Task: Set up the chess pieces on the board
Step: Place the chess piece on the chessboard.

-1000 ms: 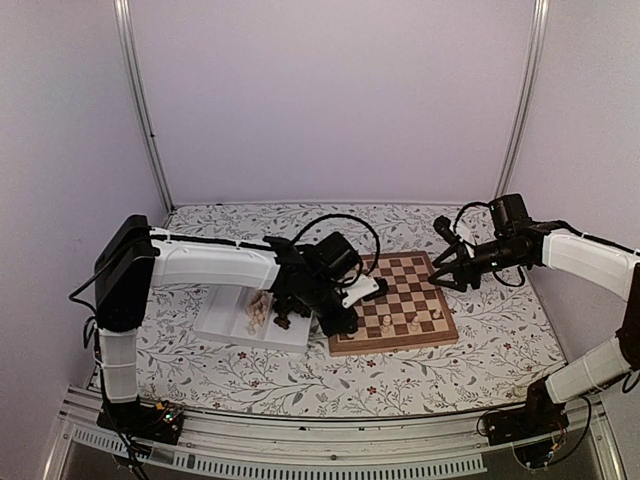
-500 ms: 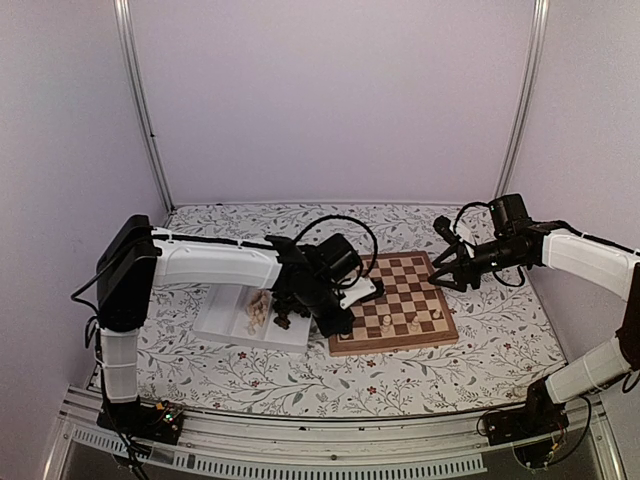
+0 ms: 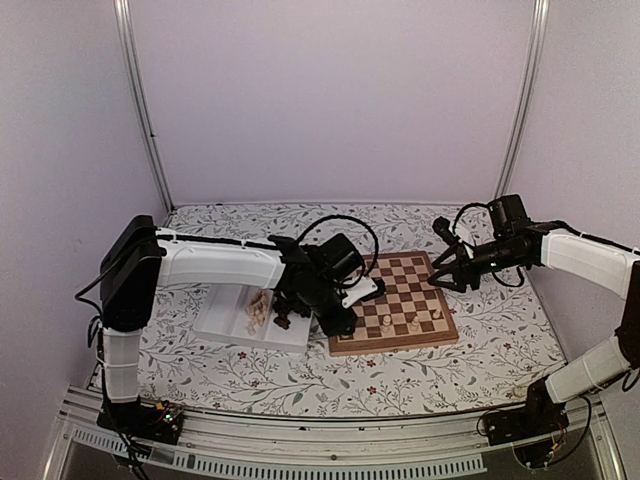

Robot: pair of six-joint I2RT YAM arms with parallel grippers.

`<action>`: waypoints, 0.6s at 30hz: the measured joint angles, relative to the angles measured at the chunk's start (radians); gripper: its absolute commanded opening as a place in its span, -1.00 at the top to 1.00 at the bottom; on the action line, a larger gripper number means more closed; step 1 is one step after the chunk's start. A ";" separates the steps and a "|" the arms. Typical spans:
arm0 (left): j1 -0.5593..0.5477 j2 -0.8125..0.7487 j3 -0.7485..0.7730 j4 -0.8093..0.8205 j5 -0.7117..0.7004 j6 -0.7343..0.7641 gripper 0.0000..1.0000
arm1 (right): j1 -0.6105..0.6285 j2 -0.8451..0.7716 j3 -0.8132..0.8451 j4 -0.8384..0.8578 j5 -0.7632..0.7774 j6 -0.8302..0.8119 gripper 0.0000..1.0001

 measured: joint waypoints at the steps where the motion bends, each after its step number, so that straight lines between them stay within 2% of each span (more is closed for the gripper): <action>1: 0.000 0.000 0.000 0.000 0.000 -0.002 0.34 | 0.000 0.000 0.000 0.000 0.000 0.000 -0.10; 11: 0.003 -0.050 -0.007 0.003 -0.032 -0.016 0.21 | 0.000 0.000 0.000 0.000 -0.007 0.000 -0.10; 15: 0.048 -0.222 -0.089 0.029 -0.080 -0.057 0.22 | 0.000 0.001 0.000 0.000 -0.007 0.000 -0.10; 18: 0.139 -0.345 -0.158 0.054 -0.133 -0.107 0.28 | 0.000 0.002 0.000 0.000 -0.007 -0.002 -0.10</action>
